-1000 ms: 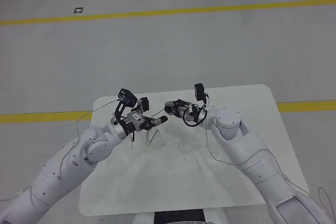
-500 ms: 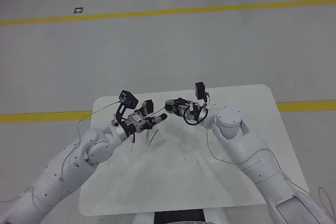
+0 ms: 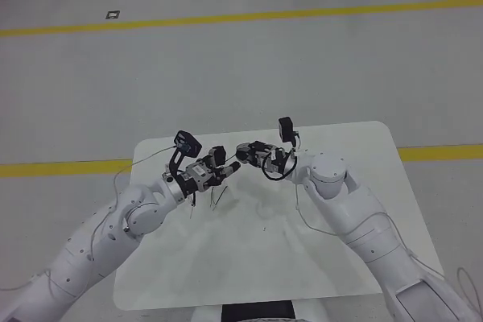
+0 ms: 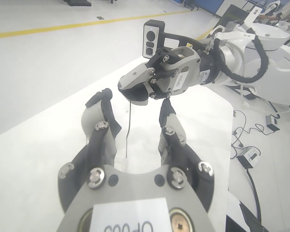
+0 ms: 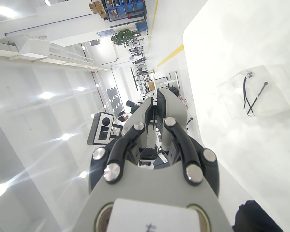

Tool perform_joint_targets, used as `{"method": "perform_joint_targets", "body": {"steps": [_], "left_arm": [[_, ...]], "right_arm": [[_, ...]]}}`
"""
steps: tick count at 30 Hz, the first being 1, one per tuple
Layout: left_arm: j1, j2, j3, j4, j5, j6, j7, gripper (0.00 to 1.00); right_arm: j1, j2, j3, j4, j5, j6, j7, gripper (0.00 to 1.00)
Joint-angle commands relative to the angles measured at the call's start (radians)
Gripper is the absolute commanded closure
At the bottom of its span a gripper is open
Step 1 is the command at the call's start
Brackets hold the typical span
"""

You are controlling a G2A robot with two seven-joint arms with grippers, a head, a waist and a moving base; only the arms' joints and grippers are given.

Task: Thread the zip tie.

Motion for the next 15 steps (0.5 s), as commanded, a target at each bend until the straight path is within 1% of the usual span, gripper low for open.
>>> {"method": "perform_joint_targets", "body": {"steps": [1,4,6,8,15], "left_arm": [[0.0,-0.001,0.0,0.001,-0.001,0.0,-0.001,0.63],[0.001,-0.002,-0.002,0.003,0.001,0.0,-0.001,0.65],[0.003,-0.002,-0.004,0.004,0.003,0.0,-0.002,0.69],[0.004,-0.003,-0.005,0.004,0.004,0.0,-0.002,0.7],[0.01,-0.005,-0.012,0.002,0.006,0.0,-0.003,0.69]], "right_arm": [[0.001,0.0,0.0,0.002,0.0,-0.002,0.002,1.0],[0.0,0.0,0.0,0.002,-0.003,-0.009,0.005,1.0],[-0.002,0.0,0.001,0.0,-0.007,-0.014,0.009,1.0],[-0.002,0.001,0.001,-0.003,-0.011,-0.016,0.011,1.0],[-0.01,0.001,0.004,-0.014,-0.015,-0.03,0.013,1.0]]}}
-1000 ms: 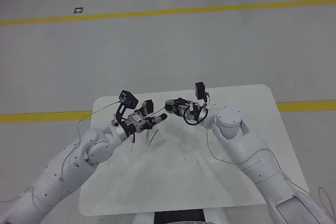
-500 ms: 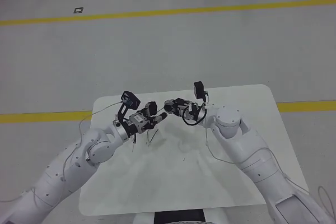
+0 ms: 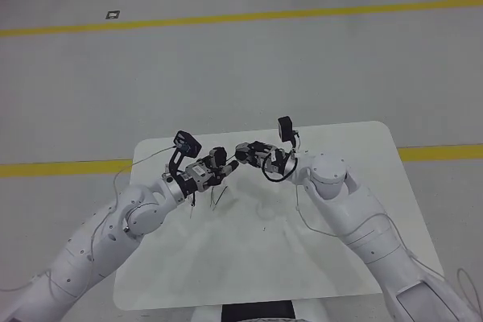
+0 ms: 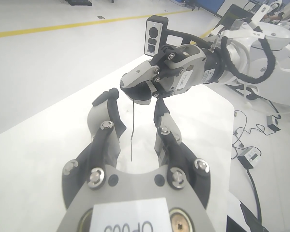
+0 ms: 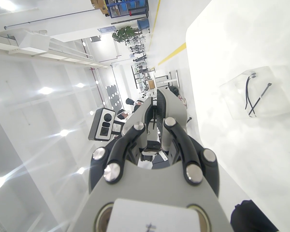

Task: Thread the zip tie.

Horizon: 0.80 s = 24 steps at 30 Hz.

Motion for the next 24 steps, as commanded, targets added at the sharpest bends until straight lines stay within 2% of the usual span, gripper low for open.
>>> {"method": "perform_joint_targets", "body": {"steps": [1,3,7,13,24], "left_arm": [[0.002,0.0,-0.002,0.0,0.0,0.0,0.0,0.71],[0.003,-0.001,-0.003,-0.001,0.001,0.0,-0.001,0.72],[0.005,-0.002,-0.005,-0.004,0.001,0.0,-0.003,0.81],[0.006,-0.002,-0.006,-0.005,-0.002,0.0,-0.005,1.0],[0.006,-0.002,-0.005,-0.003,-0.014,0.0,-0.003,1.0]], "right_arm": [[-0.001,0.0,0.0,-0.001,-0.001,-0.001,0.003,1.0],[-0.002,0.0,0.0,-0.003,-0.003,-0.002,0.004,1.0],[-0.004,0.0,0.0,-0.006,-0.004,-0.005,0.006,1.0],[-0.006,0.0,-0.002,-0.008,-0.005,-0.009,0.005,1.0],[0.0,-0.004,-0.008,0.002,-0.002,-0.003,0.004,0.99]]}}
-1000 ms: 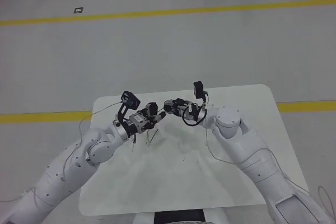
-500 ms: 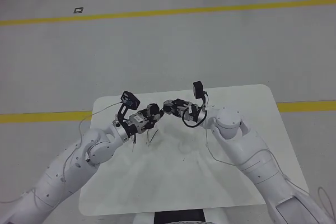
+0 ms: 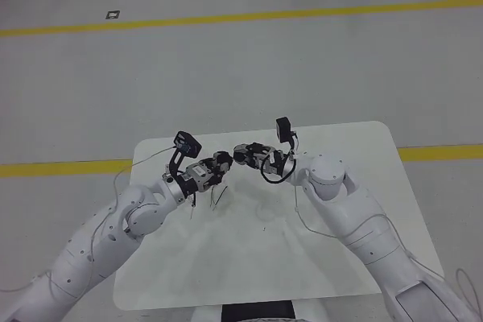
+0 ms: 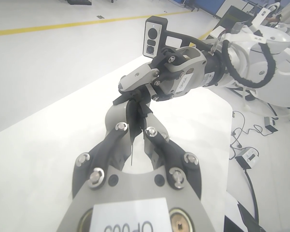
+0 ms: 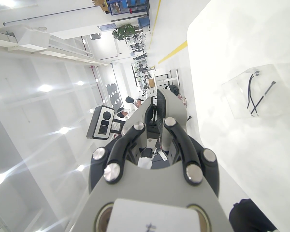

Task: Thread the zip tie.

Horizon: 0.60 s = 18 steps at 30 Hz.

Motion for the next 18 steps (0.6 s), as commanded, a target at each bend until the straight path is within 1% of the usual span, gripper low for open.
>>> {"method": "perform_joint_targets", "body": {"steps": [1,2,3,5,7,14,18], "left_arm": [[0.001,0.001,-0.001,0.0,-0.004,0.0,0.001,1.0],[0.001,0.001,-0.002,0.0,-0.006,0.0,0.002,1.0],[0.001,0.002,-0.002,-0.001,-0.008,0.0,0.002,1.0],[0.002,0.003,-0.003,-0.002,-0.01,0.0,0.003,1.0],[0.002,0.004,-0.004,-0.003,-0.008,0.0,0.002,1.0],[0.001,0.007,-0.001,0.001,-0.009,0.0,0.002,1.0],[0.0,0.01,-0.005,0.004,-0.005,0.0,0.0,1.0]], "right_arm": [[0.0,0.0,0.0,0.001,0.001,0.001,-0.001,0.69],[0.0,0.0,0.001,0.002,0.002,0.001,-0.002,0.57],[-0.001,0.0,0.002,0.002,0.003,0.0,-0.003,0.57],[-0.002,0.0,0.005,0.001,0.003,0.0,-0.004,0.5],[-0.004,0.001,0.009,0.0,0.004,-0.001,-0.005,0.0],[-0.018,0.004,0.027,-0.004,0.009,-0.003,-0.01,0.0],[-0.034,0.01,0.052,-0.009,0.002,-0.007,-0.015,0.0]]}}
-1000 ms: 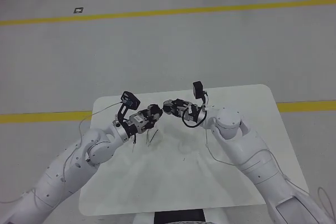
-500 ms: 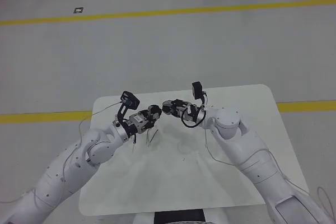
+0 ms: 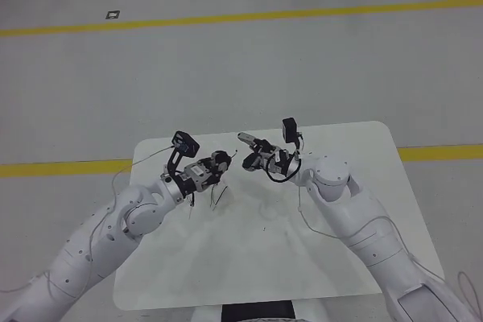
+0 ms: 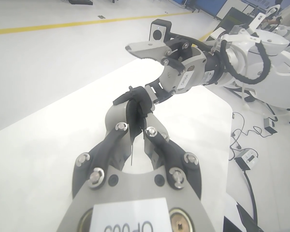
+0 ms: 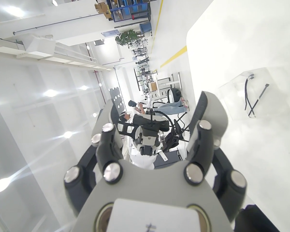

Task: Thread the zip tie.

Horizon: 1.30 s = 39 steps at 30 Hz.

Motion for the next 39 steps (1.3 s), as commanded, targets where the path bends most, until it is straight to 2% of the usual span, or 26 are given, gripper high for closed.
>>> {"method": "perform_joint_targets", "body": {"steps": [1,12,13,16,19,20,23,27,30,33,36,39], "left_arm": [[0.002,0.002,-0.003,-0.003,-0.014,0.0,0.004,1.0],[0.001,0.006,-0.007,-0.007,-0.028,0.0,0.003,1.0],[0.006,0.003,-0.002,-0.008,-0.044,0.0,0.0,1.0],[-0.006,-0.004,0.001,0.009,-0.139,0.0,-0.049,1.0],[-0.02,-0.001,-0.015,0.028,-0.3,0.0,-0.131,1.0],[-0.025,0.003,-0.023,0.042,-0.348,0.0,-0.186,1.0],[-0.03,0.01,-0.053,0.081,-0.508,0.0,-0.275,1.0],[-0.037,0.016,-0.119,0.147,-0.723,0.0,-0.44,1.0],[-0.033,0.013,-0.164,0.174,-0.822,0.0,-0.552,1.0],[-0.02,0.0,-0.218,0.205,-0.935,0.0,-0.69,1.0],[-0.007,-0.024,-0.266,0.257,-1.013,0.0,-0.806,1.0],[0.002,-0.058,-0.306,0.314,-1.076,0.0,-0.928,1.0]], "right_arm": [[-0.009,0.005,0.02,-0.001,-0.006,-0.007,0.003,0.0],[-0.012,0.008,0.029,0.001,-0.012,-0.012,0.008,0.0],[-0.012,0.008,0.029,0.001,-0.012,-0.012,0.008,0.0],[-0.012,0.008,0.029,0.001,-0.012,-0.012,0.008,0.0],[-0.012,0.008,0.029,0.001,-0.012,-0.012,0.008,0.0],[-0.012,0.008,0.029,0.001,-0.012,-0.012,0.008,0.0],[-0.012,0.008,0.029,0.001,-0.012,-0.012,0.008,0.0],[-0.012,0.008,0.029,0.001,-0.012,-0.012,0.008,0.0],[-0.012,0.008,0.029,0.001,-0.012,-0.012,0.008,0.0],[-0.012,0.008,0.029,0.001,-0.012,-0.012,0.008,0.0],[-0.012,0.008,0.029,0.001,-0.012,-0.012,0.008,0.0],[-0.012,0.008,0.029,0.001,-0.012,-0.012,0.008,0.0]]}}
